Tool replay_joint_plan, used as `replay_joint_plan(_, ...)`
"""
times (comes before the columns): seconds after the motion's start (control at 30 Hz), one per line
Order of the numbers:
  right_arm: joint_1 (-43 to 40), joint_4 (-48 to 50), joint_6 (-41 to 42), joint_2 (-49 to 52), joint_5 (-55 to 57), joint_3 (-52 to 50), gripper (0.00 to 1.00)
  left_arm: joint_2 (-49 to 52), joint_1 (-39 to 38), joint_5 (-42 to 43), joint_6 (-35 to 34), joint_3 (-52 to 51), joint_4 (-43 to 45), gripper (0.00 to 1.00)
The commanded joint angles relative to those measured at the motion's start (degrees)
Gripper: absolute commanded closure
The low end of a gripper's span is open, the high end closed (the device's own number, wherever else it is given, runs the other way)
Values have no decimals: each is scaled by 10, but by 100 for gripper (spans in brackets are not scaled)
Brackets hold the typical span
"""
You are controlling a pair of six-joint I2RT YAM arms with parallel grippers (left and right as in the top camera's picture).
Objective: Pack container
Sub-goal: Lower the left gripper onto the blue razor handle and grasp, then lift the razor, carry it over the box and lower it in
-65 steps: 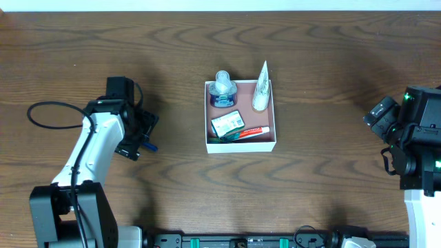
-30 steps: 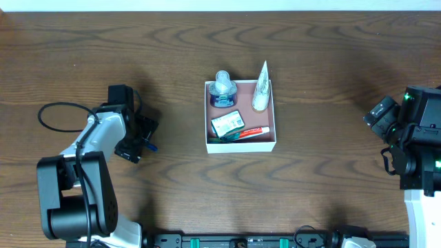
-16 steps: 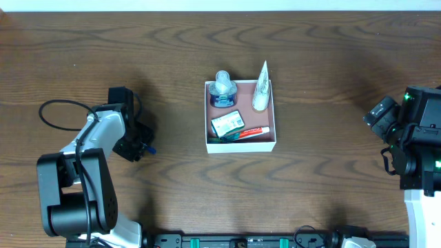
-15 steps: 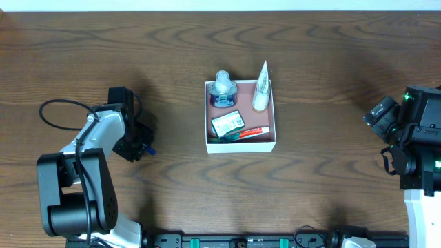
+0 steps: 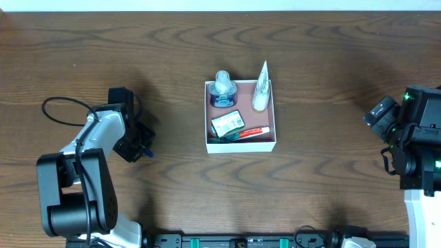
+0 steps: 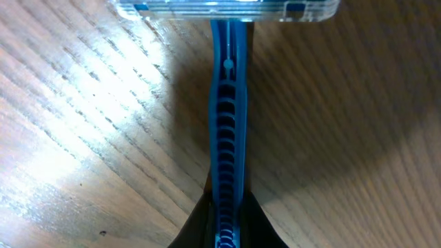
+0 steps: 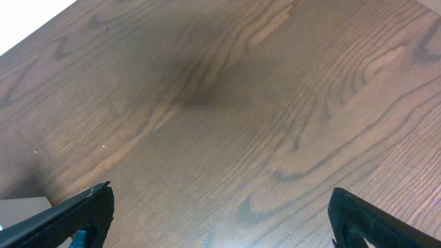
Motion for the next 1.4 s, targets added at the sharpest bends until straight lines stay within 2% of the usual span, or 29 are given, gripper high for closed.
replay_joint_plan(0.0, -3, -1, 7, 0, 8, 3, 1, 35, 1, -3, 15, -25, 1, 94)
replay_joint_plan(0.1, -3, -1, 7, 0, 8, 3, 1, 34, 1, 3, 15, -24, 3, 94)
replay_joint_plan(0.2, -3, -1, 7, 0, 8, 3, 1, 31, 1, 44, 30, -18, 5, 94)
replay_joint_plan(0.43, -3, -1, 7, 0, 8, 3, 1, -10, 1, 222, 182, 32, 5, 94)
replay_joint_plan(0.57, -3, -1, 7, 0, 8, 3, 1, -70, 1, 269, 228, 56, 0, 94)
replay_joint_plan(0.67, -3, -1, 7, 0, 8, 3, 1, -131, -6, 272, 264, 63, 0, 94)
replay_joint_plan(0.8, -3, -1, 7, 0, 8, 3, 1, -228, -41, 272, 349, 66, 6, 94)
replay_joint_plan(0.97, -3, -1, 7, 0, 8, 3, 1, -329, -115, 267, 423, 66, 51, 94)
replay_joint_plan(1.03, -3, -1, 7, 0, 8, 3, 1, -356, -152, 267, 477, 66, 78, 94)
replay_joint_plan(1.23, -3, -1, 7, 0, 8, 3, 1, -362, -251, 255, 680, 66, 115, 94)
replay_joint_plan(1.37, -3, -1, 7, 0, 8, 3, 1, -327, -299, 193, 754, 66, 113, 94)
